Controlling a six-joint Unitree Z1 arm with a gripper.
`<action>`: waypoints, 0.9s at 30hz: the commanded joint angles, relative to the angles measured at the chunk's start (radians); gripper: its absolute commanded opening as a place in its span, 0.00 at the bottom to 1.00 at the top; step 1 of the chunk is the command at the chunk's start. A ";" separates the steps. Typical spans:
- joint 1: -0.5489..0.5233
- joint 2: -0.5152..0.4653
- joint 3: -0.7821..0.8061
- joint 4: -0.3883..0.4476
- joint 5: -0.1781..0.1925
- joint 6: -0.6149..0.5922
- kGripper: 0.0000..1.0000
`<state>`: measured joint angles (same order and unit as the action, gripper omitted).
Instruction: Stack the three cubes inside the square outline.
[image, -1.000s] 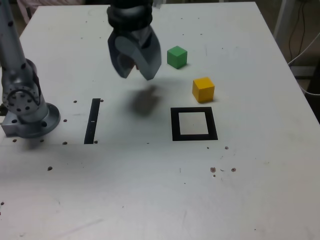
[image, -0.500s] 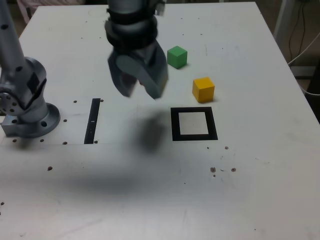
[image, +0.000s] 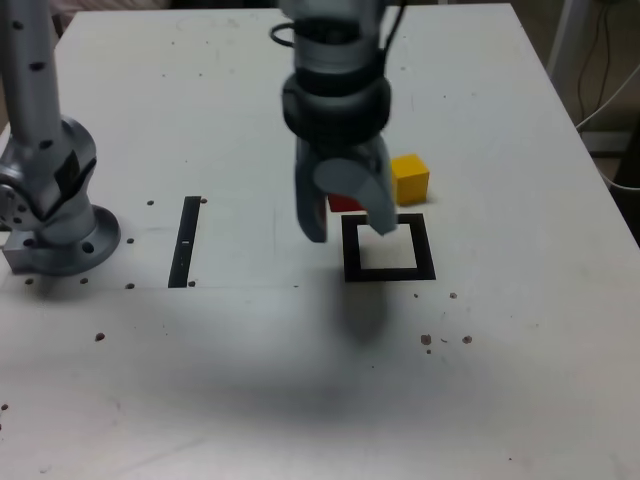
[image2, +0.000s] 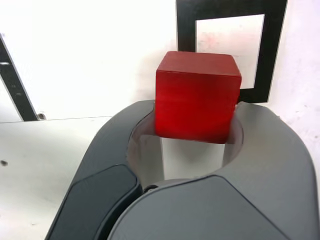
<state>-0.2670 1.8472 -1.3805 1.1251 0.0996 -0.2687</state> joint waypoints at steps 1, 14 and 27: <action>-0.001 0.033 -0.033 -0.001 0.002 -0.013 0.20; -0.001 0.155 -0.090 -0.005 0.009 -0.023 0.21; 0.012 0.201 -0.138 0.020 0.026 0.011 0.25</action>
<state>-0.2615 2.0403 -1.5101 1.1329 0.1243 -0.2619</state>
